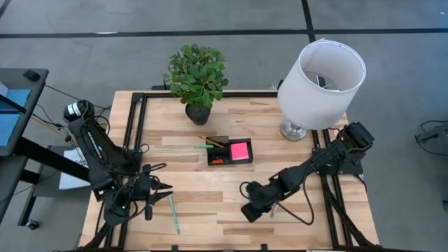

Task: Pick and place office supplies into organizer
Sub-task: Put the blue pen into the black desk organizer

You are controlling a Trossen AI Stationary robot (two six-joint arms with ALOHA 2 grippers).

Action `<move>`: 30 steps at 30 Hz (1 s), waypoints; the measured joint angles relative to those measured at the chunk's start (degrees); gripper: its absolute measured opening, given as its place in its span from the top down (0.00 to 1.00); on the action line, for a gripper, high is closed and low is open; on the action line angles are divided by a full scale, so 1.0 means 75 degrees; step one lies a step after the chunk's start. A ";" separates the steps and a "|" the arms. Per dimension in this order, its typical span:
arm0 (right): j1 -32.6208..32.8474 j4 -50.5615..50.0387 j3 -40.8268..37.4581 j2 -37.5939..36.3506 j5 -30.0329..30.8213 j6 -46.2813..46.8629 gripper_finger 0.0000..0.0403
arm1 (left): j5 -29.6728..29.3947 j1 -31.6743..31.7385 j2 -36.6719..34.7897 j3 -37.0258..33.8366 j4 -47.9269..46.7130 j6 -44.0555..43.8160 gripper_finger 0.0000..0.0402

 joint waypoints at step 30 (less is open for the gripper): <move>-0.0144 0.0724 0.0000 0.0000 -0.0096 0.0083 0.81 | 0.1069 0.0140 0.0003 0.0003 -0.0062 -0.1170 0.80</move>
